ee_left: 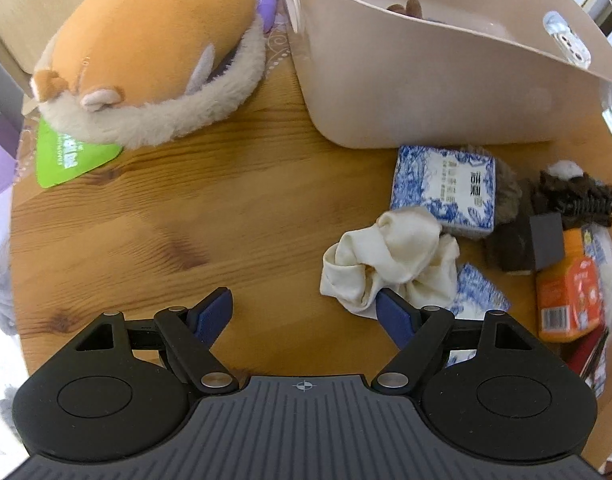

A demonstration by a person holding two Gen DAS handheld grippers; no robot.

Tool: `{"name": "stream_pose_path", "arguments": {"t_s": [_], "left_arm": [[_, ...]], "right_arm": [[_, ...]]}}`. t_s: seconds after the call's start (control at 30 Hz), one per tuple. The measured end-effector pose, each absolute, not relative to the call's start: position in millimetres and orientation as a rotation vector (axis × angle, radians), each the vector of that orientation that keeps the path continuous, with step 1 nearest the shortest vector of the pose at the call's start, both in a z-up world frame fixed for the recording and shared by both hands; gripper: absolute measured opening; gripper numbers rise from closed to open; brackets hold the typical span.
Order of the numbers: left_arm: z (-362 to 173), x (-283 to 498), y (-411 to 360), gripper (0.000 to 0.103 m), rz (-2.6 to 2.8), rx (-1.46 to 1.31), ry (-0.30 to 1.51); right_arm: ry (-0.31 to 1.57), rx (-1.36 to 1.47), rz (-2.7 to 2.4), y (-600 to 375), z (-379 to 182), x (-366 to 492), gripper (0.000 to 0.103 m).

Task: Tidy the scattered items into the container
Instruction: 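Grasp the cream scrunchie with left tool while right tool grasps clear plastic packet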

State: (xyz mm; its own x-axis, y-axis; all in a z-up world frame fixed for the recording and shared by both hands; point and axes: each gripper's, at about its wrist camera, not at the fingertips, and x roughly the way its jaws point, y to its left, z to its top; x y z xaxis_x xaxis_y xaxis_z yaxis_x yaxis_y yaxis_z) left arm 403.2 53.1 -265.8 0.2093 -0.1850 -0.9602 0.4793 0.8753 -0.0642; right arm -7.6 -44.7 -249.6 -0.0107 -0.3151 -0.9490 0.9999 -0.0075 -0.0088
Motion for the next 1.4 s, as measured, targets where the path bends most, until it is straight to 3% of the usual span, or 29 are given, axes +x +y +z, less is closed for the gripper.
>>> {"name": "stream_pose_path", "arguments": {"t_s": [0.5,0.9,1.0,1.03,1.17,1.2,1.4], "left_arm": [[-265,412,33,0.085,-0.620,0.200,1.238],[-267,395,2,0.086,-0.640,0.381,1.143],[-263,389,-1,0.067,-0.641,0.408,1.115],[-262,388,-2,0.056,-0.644,0.414,1.109],[-257,383,-8,0.021,-0.672,0.427,1.113],[-257,381,-9,0.019,-0.675,0.428,1.117],[-255,372,-12,0.012,-0.677,0.404,1.150]], "right_arm": [[1.031,0.934,-1.307,-68,-269,4,0.086],[1.059,0.890,-1.294,-79,-279,19,0.084],[1.029,0.904,-1.291,-78,-277,19,0.075],[1.018,0.910,-1.288,-77,-277,18,0.072],[0.997,0.917,-1.246,-74,-274,24,0.043],[0.999,0.910,-1.232,-73,-273,28,0.031],[1.001,0.908,-1.226,-66,-272,35,0.027]]}}
